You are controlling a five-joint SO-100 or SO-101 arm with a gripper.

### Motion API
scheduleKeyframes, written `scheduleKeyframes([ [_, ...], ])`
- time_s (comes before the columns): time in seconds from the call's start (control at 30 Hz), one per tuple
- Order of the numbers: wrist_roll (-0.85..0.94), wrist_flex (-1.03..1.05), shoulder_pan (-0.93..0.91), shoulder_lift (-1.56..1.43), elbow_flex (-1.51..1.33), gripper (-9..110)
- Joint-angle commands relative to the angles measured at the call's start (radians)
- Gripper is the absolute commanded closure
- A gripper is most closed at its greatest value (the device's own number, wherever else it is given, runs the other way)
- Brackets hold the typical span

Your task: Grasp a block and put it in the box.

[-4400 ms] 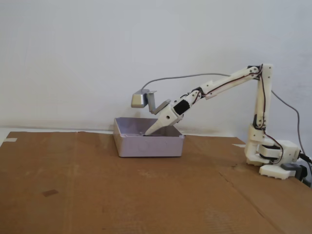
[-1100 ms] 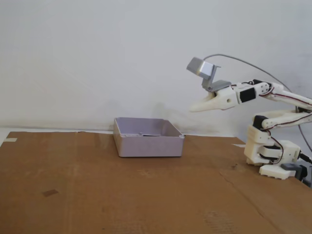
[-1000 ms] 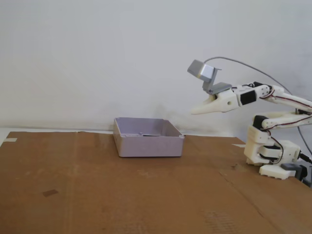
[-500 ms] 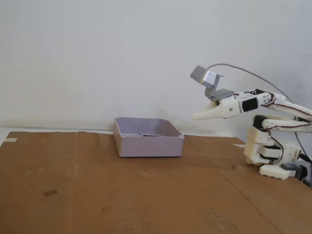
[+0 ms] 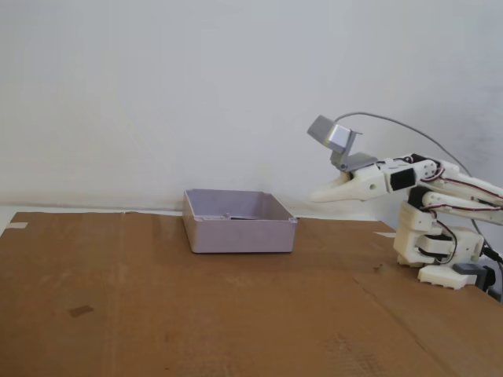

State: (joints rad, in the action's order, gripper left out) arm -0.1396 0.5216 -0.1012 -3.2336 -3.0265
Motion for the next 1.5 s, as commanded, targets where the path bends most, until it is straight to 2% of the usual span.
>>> scheduleKeyframes([
  [0.0, -0.005, -0.009, 0.011, -0.051, 0.012, 102],
  [0.27, -0.005, -0.009, 0.074, -0.098, -0.061, 102],
  [0.6, -0.003, 0.005, 0.066, -0.161, -0.120, 102],
  [1.47, 0.000, 0.506, 0.064, -0.170, -0.118, 102],
])
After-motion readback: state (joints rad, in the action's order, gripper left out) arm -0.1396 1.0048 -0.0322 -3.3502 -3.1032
